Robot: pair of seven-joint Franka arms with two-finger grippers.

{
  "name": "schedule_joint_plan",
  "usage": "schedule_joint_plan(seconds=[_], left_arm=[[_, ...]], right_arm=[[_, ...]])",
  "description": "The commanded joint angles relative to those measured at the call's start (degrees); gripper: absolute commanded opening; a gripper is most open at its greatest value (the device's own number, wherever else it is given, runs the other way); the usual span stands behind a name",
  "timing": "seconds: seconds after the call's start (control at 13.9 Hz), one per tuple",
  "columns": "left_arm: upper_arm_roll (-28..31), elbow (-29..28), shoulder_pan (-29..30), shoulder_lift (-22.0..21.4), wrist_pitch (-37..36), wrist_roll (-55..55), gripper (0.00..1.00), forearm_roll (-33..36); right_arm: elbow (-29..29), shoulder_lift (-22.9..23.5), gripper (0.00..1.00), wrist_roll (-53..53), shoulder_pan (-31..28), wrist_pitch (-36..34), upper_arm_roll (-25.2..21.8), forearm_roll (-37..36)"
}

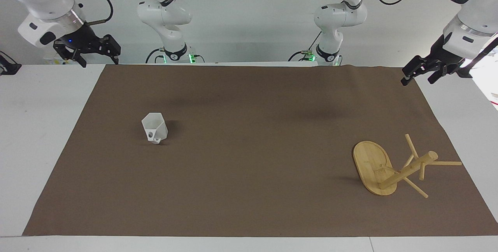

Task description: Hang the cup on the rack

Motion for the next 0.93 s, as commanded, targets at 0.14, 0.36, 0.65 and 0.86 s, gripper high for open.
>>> schedule_joint_plan(seconds=[0.14,0.36,0.65,0.86], left_arm=[[-0.8,-1.6,0.9,-1.3,0.6,0.2,1.00,0.9],[-0.8,-1.6,0.9,-1.3,0.6,0.2,1.00,0.9],[-0.8,-1.6,0.9,-1.3,0.6,0.2,1.00,0.9],[-0.8,-1.6,0.9,-1.3,0.6,0.2,1.00,0.9]], right_arm=[[-1.1,-0.6,0.99,1.1,-0.4,0.7,0.2,1.2],[-2.2,-1.3,0.99,0.5,-0.6,0.7,0.2,1.3],[-6.0,-2.5,0.99,-16.5,-3.5,4.7,0.2,3.6],[-15.0,-5.0,0.99,-38.3,-10.4,13.4,0.1,12.1]])
